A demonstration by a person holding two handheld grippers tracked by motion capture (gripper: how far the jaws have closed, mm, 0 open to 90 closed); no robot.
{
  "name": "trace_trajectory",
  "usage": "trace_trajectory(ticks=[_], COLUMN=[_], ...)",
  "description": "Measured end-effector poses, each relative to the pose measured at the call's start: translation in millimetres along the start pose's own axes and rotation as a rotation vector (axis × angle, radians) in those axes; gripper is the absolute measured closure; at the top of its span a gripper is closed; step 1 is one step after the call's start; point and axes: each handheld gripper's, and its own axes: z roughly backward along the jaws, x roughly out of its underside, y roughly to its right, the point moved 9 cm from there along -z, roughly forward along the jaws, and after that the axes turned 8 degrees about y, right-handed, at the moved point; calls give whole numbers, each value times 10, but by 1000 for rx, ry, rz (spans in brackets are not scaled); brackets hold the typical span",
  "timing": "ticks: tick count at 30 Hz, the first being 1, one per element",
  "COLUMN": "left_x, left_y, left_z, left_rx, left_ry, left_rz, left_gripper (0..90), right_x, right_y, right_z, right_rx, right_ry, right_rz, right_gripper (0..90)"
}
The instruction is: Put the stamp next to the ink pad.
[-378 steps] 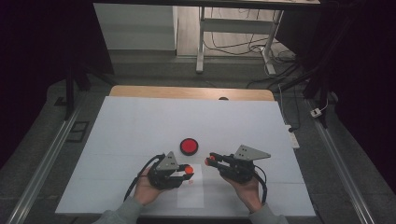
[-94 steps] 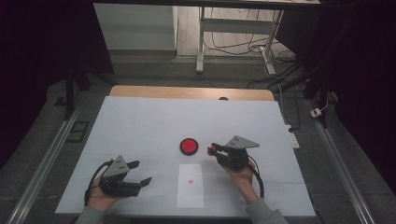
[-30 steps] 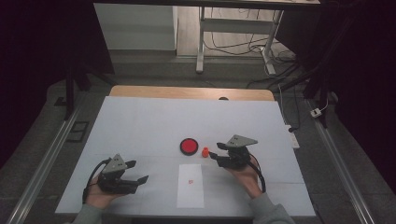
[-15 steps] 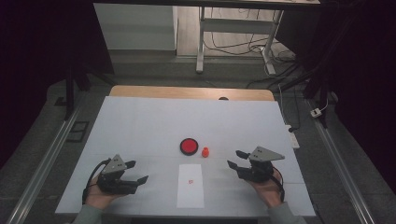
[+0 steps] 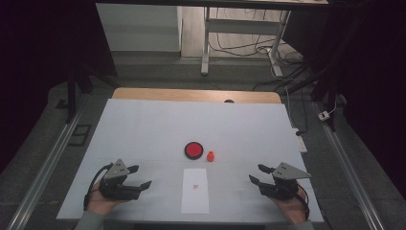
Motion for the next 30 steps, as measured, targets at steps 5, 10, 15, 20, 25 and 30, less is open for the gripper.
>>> trace_trajectory(ticks=[5,10,15,20,25,30], left_x=[29,31,29,30,30,32], left_y=[-17,-11,-1,-1,4,5], left_z=[24,11,7,3,3,2], left_rx=[-5,-3,0,1,3,4], left_ry=[-2,-9,-9,-10,-11,-12], left_rz=[6,2,-2,-1,-2,-3], left_gripper=[239,239,239,239,239,239], right_x=[36,57,38,32,27,25], right_y=[15,22,30,35,36,33], right_z=[39,1,16,12,16,16], right_rx=[-9,-8,-2,0,1,2], right_ry=[6,-2,3,5,6,5], right_rz=[-4,6,13,14,13,16], right_gripper=[449,447,447,447,448,448])
